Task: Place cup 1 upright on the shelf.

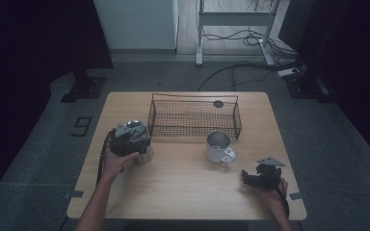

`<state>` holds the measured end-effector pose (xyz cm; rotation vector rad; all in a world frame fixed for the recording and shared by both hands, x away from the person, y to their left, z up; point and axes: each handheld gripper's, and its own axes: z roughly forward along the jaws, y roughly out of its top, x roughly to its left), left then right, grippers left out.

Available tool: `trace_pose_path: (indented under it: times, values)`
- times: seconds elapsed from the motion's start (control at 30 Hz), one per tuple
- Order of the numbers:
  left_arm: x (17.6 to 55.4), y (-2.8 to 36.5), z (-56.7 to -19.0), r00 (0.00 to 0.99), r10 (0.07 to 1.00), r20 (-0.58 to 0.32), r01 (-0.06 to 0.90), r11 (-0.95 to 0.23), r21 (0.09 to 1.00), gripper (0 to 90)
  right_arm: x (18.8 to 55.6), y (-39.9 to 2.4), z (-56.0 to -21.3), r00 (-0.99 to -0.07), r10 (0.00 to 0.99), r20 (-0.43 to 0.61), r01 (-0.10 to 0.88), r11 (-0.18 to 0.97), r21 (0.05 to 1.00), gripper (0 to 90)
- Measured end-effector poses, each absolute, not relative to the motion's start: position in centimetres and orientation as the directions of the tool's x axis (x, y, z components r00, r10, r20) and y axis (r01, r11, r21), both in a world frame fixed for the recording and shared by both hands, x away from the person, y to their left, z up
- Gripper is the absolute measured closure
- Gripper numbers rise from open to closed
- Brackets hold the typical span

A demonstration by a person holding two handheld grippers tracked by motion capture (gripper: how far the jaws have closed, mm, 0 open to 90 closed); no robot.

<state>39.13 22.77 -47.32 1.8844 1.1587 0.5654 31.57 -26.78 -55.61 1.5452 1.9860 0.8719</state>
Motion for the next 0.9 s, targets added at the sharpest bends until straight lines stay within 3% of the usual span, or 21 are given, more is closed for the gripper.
trace_pose_path:
  times: [0.9]
  values:
    - [38.77, 22.84, -47.05, 0.496, 0.868, -0.033, 0.5, -0.255, 0.828, 3.7, 31.57, -26.78, -55.6, -0.252, 0.968, 0.015, 0.666, 0.162, 0.728, 6.0]
